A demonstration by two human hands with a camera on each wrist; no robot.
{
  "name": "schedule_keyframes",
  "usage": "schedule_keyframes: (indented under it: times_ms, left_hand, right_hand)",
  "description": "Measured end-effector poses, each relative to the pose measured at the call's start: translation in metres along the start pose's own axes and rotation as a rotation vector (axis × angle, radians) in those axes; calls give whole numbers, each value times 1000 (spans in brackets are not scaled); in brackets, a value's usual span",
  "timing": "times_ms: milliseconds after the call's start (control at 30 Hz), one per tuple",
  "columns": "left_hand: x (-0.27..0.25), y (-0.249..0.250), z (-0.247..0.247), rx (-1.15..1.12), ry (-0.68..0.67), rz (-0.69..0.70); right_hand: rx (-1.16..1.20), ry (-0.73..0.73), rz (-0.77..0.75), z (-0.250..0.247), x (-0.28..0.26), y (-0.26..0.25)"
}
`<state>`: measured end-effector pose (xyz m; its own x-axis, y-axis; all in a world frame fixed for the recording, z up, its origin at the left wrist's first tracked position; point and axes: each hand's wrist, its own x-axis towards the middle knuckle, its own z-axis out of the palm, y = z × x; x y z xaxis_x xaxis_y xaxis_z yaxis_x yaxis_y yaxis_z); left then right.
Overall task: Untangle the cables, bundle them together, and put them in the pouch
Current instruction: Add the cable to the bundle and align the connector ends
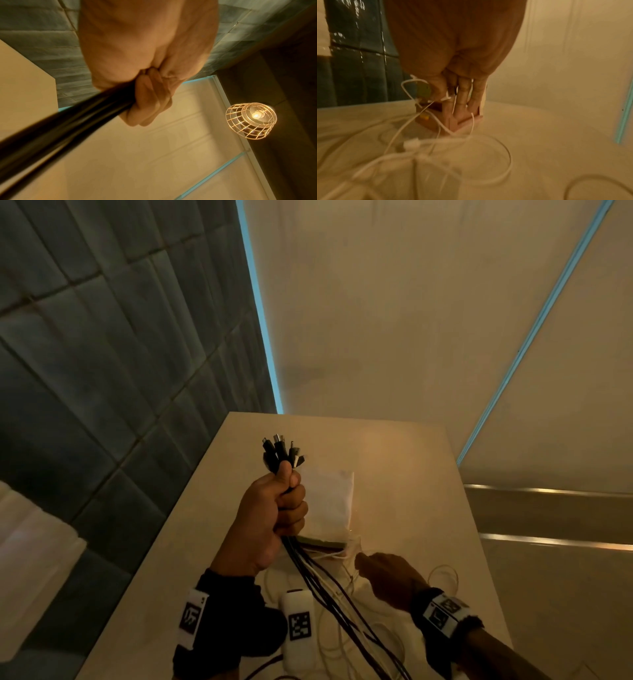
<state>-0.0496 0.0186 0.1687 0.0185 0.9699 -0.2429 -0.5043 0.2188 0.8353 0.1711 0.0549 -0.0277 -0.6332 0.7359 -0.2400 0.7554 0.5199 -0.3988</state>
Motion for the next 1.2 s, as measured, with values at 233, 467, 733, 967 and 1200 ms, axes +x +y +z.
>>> schedule_keyframes:
  times_ms: [233, 467, 733, 967, 1200]
  left_hand:
    - [12, -22, -1, 234, 30, 3]
    - [13, -46, 6, 696, 96, 29]
    - [11, -50, 14, 513, 35, 138]
    - [7, -37, 17, 163, 106, 221]
    - [7, -39, 17, 160, 232, 250]
  right_hand:
    - [1112, 298, 56, -64, 0, -40]
    - [1566, 374, -32, -104, 1, -81]
    - [1661, 493, -109, -126, -6, -103]
    - [1312, 360, -118, -110, -9, -103]
    - [1241, 365, -191, -113, -12, -106]
